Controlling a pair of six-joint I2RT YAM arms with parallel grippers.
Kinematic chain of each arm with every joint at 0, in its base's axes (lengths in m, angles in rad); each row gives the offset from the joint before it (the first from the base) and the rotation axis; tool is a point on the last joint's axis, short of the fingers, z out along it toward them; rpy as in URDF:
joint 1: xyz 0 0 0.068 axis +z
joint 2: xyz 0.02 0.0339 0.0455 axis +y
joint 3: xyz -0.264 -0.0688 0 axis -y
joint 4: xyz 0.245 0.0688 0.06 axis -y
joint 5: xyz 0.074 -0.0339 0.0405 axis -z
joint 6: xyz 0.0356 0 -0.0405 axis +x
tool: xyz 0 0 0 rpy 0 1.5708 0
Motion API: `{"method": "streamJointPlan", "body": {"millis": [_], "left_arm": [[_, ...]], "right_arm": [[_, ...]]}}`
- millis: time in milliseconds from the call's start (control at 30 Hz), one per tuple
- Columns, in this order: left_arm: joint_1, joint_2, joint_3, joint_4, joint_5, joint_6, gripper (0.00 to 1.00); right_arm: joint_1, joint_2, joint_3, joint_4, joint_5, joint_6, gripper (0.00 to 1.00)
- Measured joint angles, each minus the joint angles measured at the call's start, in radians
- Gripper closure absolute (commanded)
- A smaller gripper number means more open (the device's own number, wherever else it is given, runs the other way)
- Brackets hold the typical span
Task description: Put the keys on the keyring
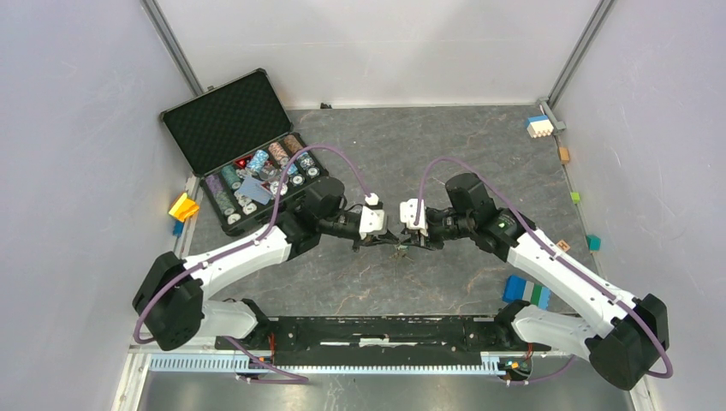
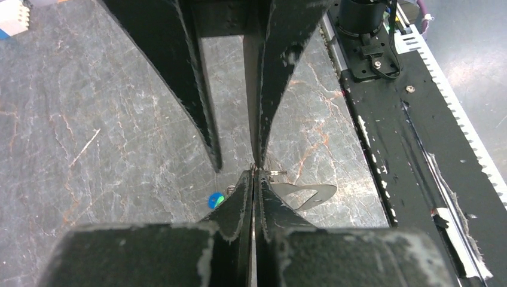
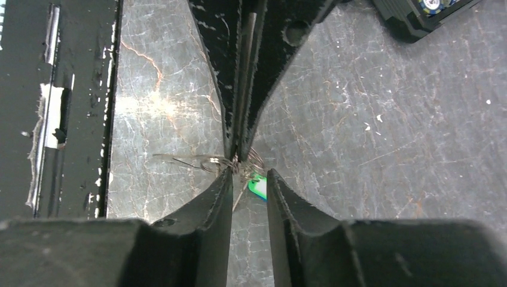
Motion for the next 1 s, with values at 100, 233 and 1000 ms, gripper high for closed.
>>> {"method": "streamJointPlan", "body": {"millis": [100,233,1000], "left_arm": [[0.013,-0.019,-0.032,0.025,0.006,-0.022,0.98],[0.029,-0.037,-0.061,0.065,0.010,-0.054,0.98],[0.066,-0.058,-0.151,0.420,0.063,-0.357,0.98]], "right_arm": [[0.000,-0.013,0.000,0.002,0.009,-0.001,0.54],[0.000,-0.036,0.000,0.000,0.010,-0.007,0.49],[-0.006,-0.009,-0.026,-0.008,-0.094,-0.030,0.92]]}}
